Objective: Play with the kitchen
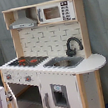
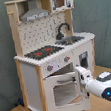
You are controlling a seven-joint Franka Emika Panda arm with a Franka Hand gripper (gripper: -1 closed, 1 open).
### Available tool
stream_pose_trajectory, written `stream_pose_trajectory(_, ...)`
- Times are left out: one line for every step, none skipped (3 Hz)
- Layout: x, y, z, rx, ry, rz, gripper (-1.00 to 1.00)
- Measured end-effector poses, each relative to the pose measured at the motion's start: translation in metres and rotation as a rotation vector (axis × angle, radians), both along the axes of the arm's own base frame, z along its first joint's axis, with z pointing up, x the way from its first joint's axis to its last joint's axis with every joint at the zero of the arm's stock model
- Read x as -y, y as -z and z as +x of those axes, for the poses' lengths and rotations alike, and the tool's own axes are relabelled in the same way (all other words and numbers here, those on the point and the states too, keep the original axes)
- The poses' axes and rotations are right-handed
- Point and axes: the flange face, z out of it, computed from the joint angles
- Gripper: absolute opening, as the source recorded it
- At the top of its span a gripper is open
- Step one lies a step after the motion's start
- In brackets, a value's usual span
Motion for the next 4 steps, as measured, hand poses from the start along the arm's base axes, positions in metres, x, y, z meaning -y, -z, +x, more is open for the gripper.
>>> stream_pose_trajectory(-0.014,0.001,-0.016,0.007,0.027,-0.003,-1.0)
stream_pose_trajectory(-0.027,0.002,-0.027,0.017,0.06,-0.001,-1.0)
stream_pose_trajectory(-0.033,0.007,-0.034,0.043,0.089,-0.012,-1.0)
stream_pose_trajectory(-0.032,0.01,-0.034,0.041,0.089,-0.013,1.0)
